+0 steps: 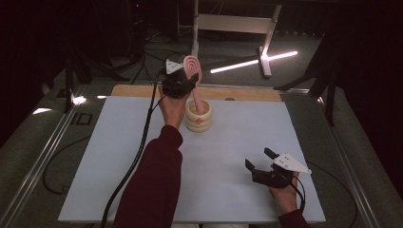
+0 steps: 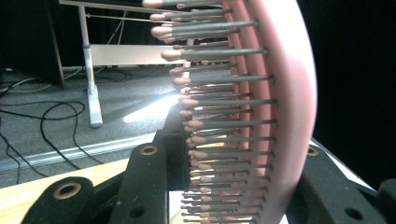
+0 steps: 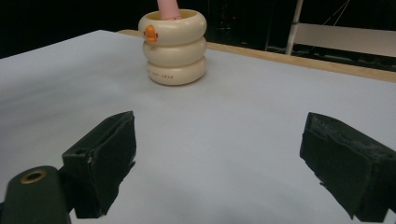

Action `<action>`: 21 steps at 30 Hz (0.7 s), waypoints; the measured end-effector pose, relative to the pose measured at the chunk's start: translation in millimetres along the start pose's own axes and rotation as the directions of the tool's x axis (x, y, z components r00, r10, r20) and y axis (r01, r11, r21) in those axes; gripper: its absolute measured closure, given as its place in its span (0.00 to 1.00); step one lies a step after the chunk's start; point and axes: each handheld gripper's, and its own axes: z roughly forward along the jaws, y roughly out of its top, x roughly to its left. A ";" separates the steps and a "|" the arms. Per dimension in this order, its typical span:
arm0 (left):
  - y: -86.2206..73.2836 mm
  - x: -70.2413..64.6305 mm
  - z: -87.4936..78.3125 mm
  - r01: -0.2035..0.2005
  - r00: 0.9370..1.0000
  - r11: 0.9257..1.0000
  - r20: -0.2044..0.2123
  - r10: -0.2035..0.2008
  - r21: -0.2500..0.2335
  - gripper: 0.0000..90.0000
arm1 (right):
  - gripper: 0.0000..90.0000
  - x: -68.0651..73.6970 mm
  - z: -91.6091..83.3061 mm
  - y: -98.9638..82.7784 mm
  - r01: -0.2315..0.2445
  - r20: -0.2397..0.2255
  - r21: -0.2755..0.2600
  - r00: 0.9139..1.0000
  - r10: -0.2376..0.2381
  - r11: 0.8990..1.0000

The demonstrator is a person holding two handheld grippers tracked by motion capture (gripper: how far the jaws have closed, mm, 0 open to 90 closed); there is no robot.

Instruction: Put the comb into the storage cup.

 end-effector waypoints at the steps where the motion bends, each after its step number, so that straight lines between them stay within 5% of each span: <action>1: -0.4 -0.5 0.4 0.000 1.000 1.000 0.000 0.000 0.001 0.71 | 0.12 0.1 -0.2 0.1 -0.002 0.000 -0.001 1.000 0.002 1.000; 21: -14.7 -0.4 7.1 0.014 1.000 1.000 -0.004 -0.014 0.022 0.71 | 0.12 0.3 -0.3 0.0 0.004 -0.002 0.001 1.000 -0.004 1.000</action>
